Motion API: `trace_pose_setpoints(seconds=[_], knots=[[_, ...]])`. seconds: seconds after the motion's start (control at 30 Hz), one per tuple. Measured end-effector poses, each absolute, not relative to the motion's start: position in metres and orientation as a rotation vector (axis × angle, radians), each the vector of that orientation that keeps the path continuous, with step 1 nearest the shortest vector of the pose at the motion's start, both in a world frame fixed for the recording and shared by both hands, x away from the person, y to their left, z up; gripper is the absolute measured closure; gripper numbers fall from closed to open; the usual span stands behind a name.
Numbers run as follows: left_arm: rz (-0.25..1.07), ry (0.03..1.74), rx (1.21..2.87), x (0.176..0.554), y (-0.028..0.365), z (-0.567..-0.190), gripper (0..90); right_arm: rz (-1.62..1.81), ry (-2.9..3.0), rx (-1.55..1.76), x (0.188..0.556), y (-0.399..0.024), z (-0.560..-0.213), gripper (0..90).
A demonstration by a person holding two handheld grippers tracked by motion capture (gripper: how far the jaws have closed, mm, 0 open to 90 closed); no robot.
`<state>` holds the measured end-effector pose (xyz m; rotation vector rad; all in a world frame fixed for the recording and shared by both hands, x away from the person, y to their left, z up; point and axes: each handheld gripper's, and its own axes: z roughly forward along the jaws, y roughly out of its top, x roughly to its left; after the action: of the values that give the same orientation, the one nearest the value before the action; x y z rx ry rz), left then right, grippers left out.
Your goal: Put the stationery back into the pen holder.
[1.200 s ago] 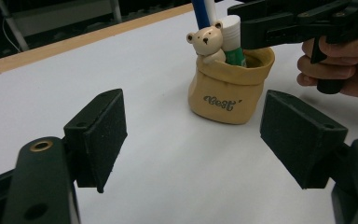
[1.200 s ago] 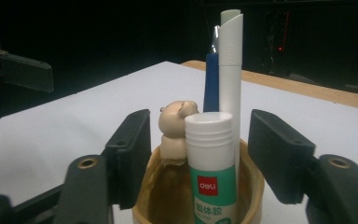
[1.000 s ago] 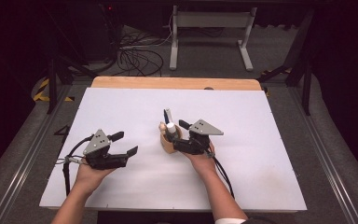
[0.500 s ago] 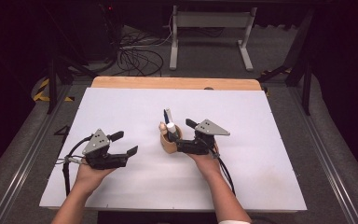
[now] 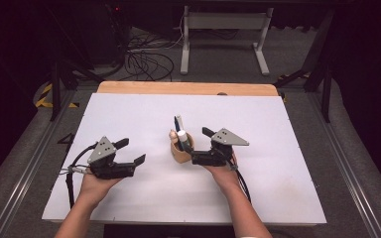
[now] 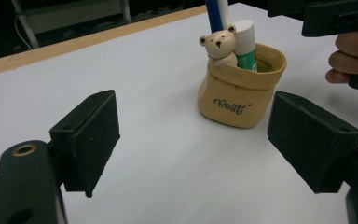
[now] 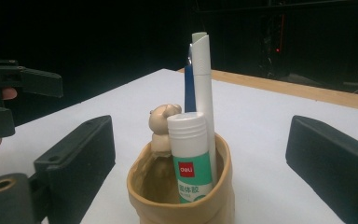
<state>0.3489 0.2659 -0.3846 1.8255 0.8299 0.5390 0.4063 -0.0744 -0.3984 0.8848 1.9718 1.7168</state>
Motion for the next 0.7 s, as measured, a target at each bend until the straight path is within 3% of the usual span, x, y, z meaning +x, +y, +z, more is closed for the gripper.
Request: trace_pose_setpoints(seconds=[0.7], knots=[[0.545,0.827,1.811,0.348,0.268,-0.383,16.3,1.696,1.941,0.892,0.397,-0.106,-0.396,4.1]])
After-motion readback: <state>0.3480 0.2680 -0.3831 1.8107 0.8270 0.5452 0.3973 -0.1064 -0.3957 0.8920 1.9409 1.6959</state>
